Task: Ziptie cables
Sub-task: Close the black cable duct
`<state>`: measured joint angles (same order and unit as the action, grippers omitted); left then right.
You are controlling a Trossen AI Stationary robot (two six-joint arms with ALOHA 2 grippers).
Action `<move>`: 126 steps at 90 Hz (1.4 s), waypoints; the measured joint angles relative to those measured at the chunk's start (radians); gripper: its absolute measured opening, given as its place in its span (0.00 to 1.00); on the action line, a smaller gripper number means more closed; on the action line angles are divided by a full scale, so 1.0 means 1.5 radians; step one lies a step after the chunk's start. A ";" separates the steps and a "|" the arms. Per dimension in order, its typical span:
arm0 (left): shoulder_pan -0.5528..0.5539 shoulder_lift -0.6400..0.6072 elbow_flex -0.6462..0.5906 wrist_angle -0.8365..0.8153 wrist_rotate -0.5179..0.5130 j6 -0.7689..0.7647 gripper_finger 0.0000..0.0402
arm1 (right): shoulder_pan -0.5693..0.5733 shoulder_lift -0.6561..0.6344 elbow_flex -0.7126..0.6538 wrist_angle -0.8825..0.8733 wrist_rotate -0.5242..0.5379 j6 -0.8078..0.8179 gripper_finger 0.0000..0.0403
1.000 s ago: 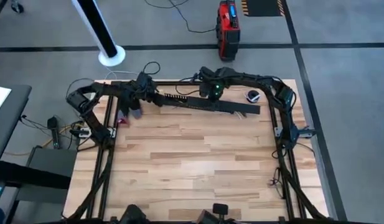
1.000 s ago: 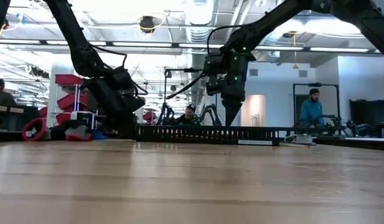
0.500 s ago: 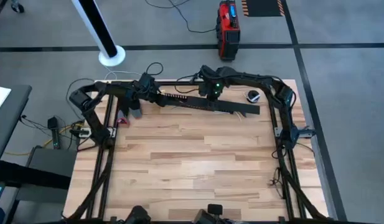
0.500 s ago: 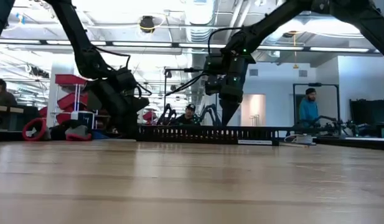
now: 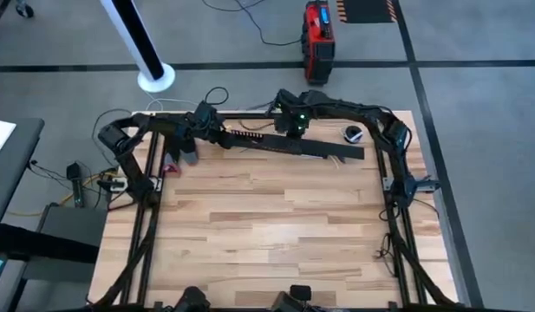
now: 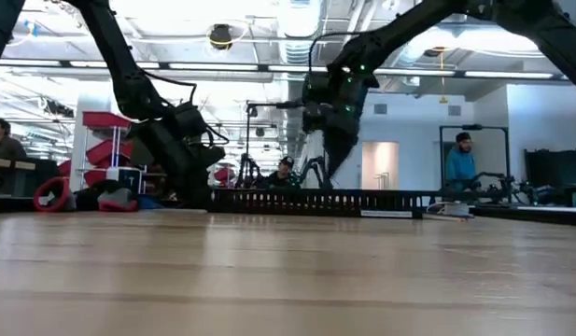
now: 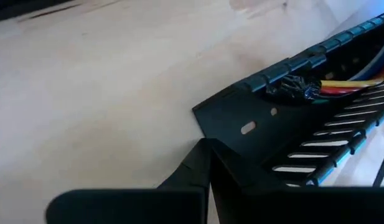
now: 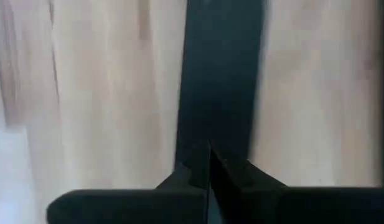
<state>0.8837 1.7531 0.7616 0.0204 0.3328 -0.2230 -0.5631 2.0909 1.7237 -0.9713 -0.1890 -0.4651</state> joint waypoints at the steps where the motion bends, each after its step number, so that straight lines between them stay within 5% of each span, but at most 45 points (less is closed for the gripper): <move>1: 0.000 0.000 0.000 0.000 0.000 0.000 0.00 | 0.000 0.000 0.000 0.002 0.000 0.001 0.00; 28: 0.006 -0.019 0.005 -0.014 -0.005 0.029 0.00 | -0.003 0.003 -0.061 0.075 -0.010 0.007 0.00; 54: 0.025 -0.156 0.012 -0.030 -0.006 0.041 0.00 | -0.011 0.003 -0.072 0.090 -0.018 0.019 0.00; 68: -0.038 -0.214 -0.014 0.065 0.029 0.047 0.00 | -0.011 0.003 -0.073 0.093 -0.018 0.015 0.00; 94: -0.192 -0.091 -0.023 0.241 0.036 0.034 0.00 | -0.015 0.004 -0.073 0.095 -0.018 0.013 0.00; 126: -0.198 0.026 -0.007 0.303 -0.026 0.011 0.00 | -0.014 0.004 -0.074 0.099 -0.016 0.013 0.00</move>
<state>0.5861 1.7924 0.7517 0.4744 0.2932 -0.2066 -0.5842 2.0972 1.6131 -0.8230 -0.2125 -0.4450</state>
